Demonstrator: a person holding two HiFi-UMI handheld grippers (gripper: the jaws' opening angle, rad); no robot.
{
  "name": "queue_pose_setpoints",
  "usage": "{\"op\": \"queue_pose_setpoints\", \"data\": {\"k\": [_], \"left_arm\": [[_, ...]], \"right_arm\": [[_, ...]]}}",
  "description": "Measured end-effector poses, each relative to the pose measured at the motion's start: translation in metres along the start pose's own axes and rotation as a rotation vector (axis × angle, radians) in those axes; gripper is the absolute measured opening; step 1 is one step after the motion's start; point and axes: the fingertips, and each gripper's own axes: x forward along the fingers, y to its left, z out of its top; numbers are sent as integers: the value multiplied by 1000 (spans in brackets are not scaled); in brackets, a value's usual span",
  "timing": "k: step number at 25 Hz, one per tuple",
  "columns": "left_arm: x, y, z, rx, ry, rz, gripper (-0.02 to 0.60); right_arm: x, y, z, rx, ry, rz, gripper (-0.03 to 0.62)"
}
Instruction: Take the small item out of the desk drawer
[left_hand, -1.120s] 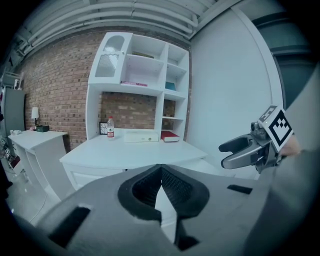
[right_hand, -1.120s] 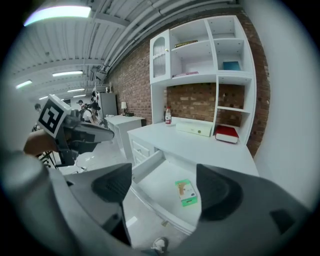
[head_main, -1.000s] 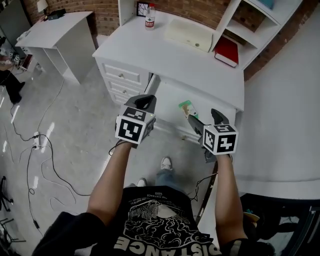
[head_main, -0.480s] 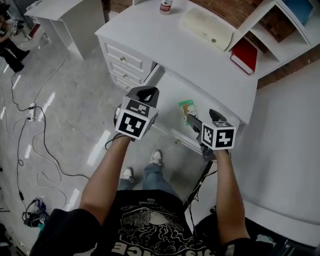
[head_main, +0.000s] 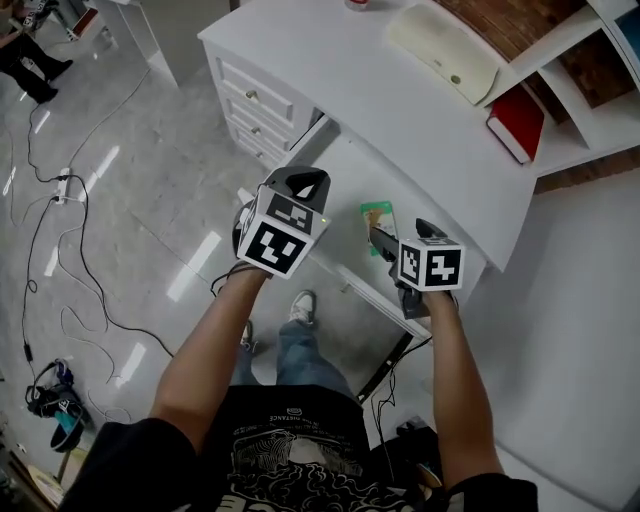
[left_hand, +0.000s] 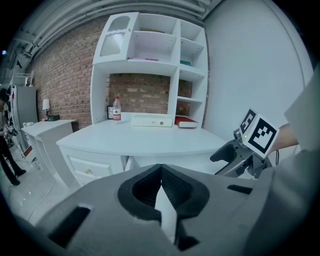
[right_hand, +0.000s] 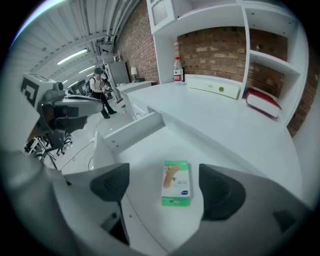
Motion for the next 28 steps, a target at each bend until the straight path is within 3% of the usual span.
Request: {"op": "queue_pose_setpoints", "data": {"k": [16, 28], "left_arm": [[18, 23, -33, -45, 48, 96, 9], [30, 29, -38, -63, 69, 129, 9]], "right_arm": [[89, -23, -36, -25, 165, 27, 450], [123, -38, -52, -15, 235, 4, 462]]}}
